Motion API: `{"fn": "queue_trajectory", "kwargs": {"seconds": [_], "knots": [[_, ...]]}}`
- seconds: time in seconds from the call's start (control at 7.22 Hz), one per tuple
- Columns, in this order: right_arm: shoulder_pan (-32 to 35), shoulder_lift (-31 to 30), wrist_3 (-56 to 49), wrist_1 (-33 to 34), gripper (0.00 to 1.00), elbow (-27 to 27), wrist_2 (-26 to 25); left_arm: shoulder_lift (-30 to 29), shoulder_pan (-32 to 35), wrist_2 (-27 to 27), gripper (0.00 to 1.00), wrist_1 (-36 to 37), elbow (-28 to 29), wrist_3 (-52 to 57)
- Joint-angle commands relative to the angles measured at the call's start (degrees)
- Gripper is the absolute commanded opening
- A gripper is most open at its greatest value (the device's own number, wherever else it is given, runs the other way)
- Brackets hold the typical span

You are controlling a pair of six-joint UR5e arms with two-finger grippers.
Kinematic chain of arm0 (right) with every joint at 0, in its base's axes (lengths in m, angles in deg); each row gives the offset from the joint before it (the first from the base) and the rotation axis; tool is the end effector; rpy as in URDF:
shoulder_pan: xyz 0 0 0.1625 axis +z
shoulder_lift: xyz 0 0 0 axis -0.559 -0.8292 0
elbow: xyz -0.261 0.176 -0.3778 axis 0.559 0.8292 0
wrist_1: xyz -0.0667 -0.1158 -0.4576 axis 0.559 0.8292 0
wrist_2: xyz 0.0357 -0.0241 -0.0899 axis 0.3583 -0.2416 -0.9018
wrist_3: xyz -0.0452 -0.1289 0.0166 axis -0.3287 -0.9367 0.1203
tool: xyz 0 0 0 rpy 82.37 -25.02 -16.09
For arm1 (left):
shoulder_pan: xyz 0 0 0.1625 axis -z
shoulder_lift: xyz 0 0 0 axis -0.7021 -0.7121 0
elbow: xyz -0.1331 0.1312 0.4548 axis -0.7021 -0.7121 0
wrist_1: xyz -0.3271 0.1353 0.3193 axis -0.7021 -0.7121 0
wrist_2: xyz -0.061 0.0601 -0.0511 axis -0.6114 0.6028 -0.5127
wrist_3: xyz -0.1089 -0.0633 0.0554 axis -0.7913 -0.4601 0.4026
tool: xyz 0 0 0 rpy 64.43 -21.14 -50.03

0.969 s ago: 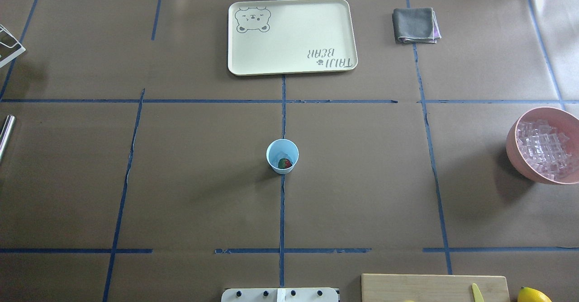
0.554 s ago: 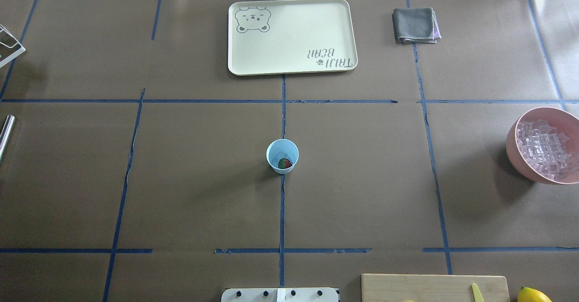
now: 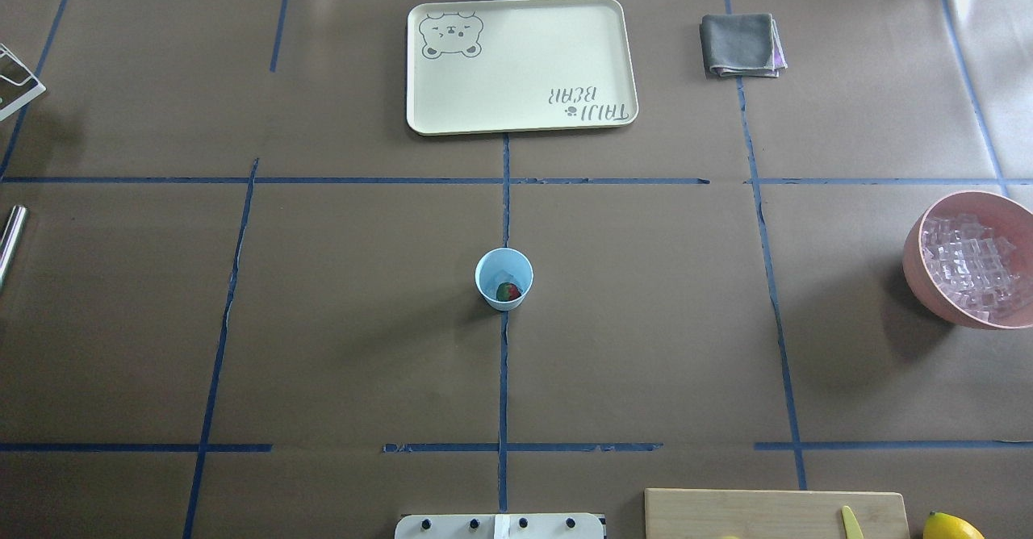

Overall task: Mash ice and strawberries in cup
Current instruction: 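Open the left gripper to release the pestle and hold still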

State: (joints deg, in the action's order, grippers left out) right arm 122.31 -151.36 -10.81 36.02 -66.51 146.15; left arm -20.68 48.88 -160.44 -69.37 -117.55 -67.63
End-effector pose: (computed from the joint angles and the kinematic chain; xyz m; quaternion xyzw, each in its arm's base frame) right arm 0.0317 -0.4504 0.7087 -0.0173 -0.3438 -0.0823 0.9353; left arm -0.0729 -0.5334 0.7412 0.0211 0.3624 0.0550 0.9301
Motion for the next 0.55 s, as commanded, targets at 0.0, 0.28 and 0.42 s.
{"fn": "queue_trajectory", "kwargs": {"seconds": [0.0, 0.28, 0.42], "knots": [[0.0, 0.0, -0.06, 0.0, 1.0, 0.01, 0.0, 0.45, -0.05, -0.06, 1.0, 0.09, -0.19, 0.09], [0.0, -0.09, 0.03, 0.0, 1.0, 0.01, 0.09, 0.89, -0.05, 0.03, 1.0, 0.0, -0.19, 0.09], [0.0, -0.09, 0.03, 0.0, 1.0, -0.08, 0.09, 0.98, -0.05, 0.11, 1.0, 0.0, -0.19, 0.09]]}}
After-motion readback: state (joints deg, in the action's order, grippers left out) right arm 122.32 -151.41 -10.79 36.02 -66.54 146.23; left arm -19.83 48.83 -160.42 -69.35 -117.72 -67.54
